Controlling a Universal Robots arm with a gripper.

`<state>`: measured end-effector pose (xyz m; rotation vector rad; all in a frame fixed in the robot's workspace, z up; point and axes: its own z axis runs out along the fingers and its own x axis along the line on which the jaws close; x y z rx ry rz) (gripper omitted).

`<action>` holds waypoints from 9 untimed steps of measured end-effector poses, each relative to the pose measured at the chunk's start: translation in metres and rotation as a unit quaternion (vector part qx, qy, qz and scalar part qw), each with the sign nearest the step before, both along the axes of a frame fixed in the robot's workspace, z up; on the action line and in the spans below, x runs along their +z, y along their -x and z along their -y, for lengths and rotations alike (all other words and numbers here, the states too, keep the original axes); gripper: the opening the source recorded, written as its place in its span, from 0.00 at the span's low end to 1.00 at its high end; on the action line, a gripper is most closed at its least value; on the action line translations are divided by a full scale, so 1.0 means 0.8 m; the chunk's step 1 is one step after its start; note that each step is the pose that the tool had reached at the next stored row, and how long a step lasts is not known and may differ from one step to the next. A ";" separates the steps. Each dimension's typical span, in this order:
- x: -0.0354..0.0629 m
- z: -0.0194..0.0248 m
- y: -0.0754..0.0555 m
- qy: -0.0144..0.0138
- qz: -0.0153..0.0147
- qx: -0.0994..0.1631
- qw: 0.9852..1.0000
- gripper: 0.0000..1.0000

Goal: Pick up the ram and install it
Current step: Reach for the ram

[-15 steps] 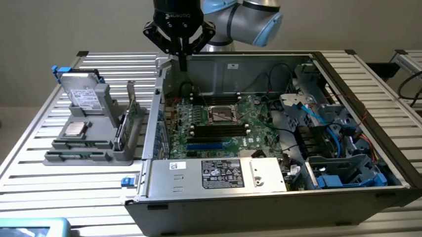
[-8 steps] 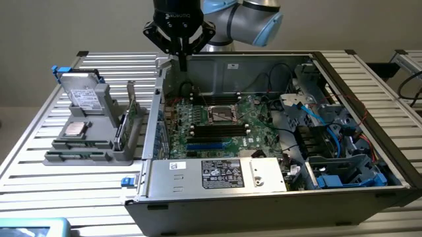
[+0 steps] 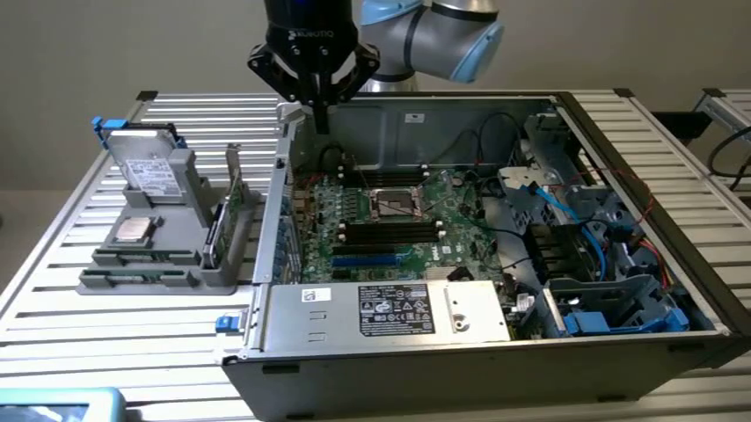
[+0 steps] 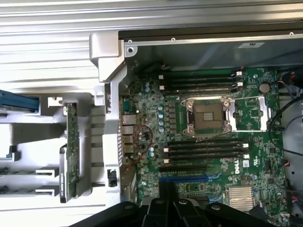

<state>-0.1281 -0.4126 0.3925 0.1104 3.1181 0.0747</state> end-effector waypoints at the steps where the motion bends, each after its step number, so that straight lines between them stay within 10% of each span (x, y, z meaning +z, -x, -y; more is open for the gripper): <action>1: 0.000 0.0008 0.004 0.000 0.000 0.000 1.000 0.11; 9: -0.002 0.0024 0.040 0.000 -0.003 0.000 1.000 0.11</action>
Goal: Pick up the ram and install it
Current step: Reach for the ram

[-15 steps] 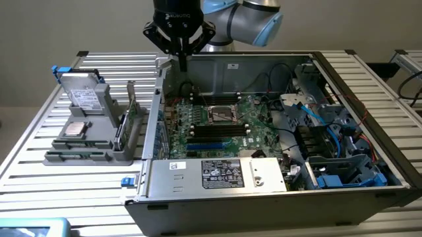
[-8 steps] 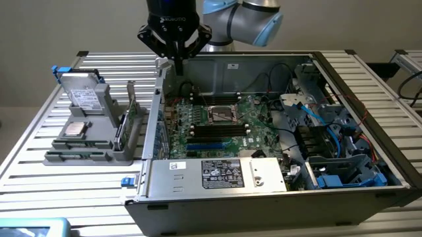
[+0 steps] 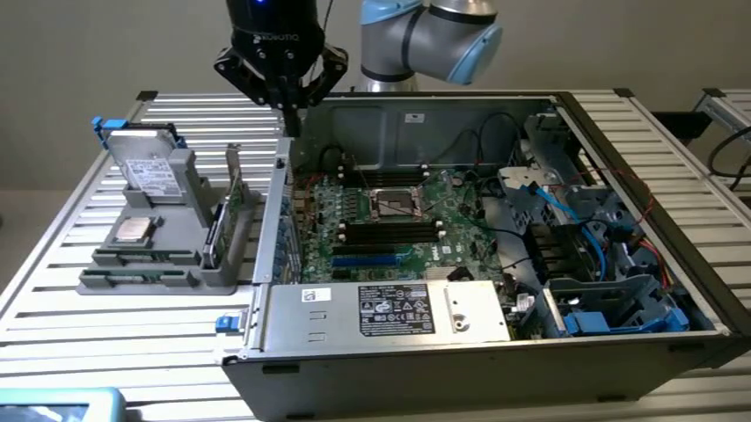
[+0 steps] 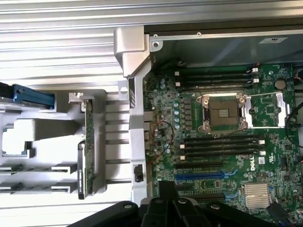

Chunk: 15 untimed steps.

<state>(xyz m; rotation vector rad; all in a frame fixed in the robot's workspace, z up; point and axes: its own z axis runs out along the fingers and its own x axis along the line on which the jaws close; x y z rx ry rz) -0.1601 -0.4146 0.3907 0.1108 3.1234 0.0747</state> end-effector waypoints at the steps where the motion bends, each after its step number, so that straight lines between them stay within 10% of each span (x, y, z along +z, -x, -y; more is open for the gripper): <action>1: 0.000 0.0003 0.006 0.000 0.000 0.000 1.000 0.11; 15: -0.013 0.0216 0.065 0.000 -0.009 0.000 1.000 0.11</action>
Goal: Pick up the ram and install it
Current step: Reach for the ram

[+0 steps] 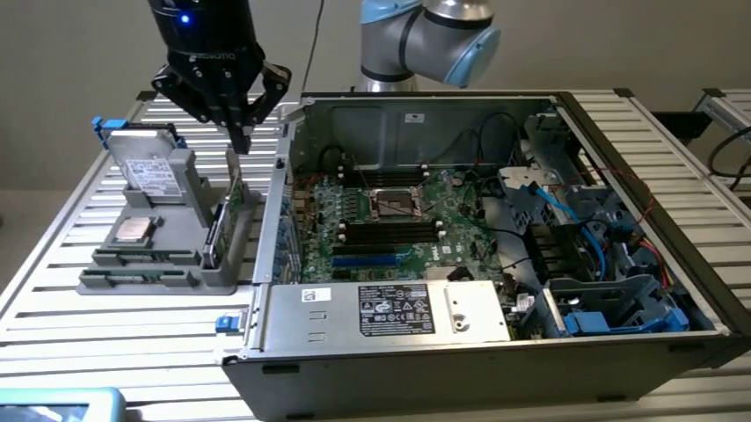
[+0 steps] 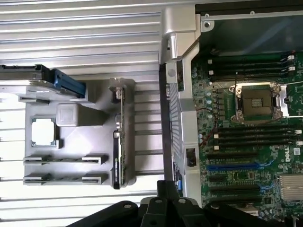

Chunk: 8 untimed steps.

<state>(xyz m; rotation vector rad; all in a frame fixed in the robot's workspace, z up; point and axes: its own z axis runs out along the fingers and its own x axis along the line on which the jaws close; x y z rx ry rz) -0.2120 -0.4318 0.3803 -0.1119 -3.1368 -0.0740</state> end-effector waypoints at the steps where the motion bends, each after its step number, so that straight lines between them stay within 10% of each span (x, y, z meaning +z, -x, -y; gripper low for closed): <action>1: -0.002 0.0017 0.003 0.000 -0.001 0.000 1.000 0.11; 8: -0.018 0.0107 0.033 0.000 -0.005 0.000 1.000 0.11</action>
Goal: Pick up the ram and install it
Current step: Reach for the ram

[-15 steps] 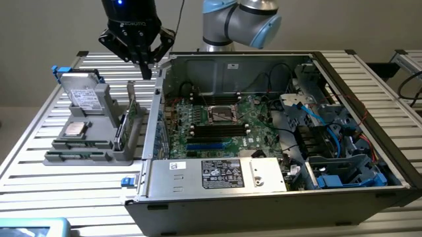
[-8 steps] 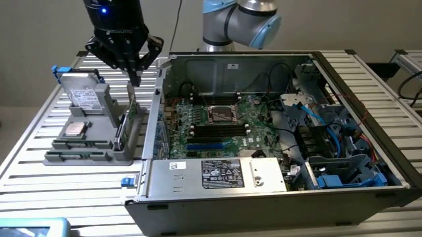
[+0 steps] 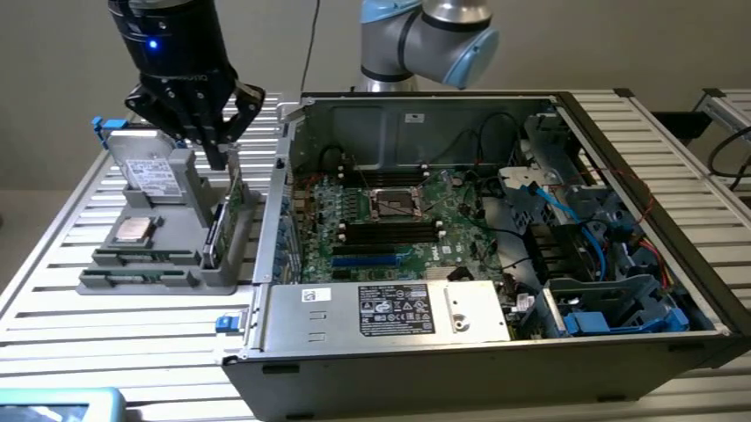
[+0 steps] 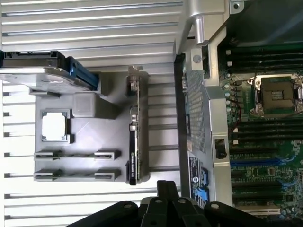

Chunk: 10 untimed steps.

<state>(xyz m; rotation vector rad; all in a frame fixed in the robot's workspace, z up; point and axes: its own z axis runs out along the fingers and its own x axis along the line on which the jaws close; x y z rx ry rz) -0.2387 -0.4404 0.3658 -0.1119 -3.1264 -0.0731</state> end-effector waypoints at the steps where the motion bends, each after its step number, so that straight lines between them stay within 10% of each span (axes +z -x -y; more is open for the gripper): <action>1: -0.002 0.0007 0.005 0.000 -0.001 0.000 1.000 0.11; 10: -0.013 0.0029 0.056 0.000 -0.005 0.000 1.000 0.11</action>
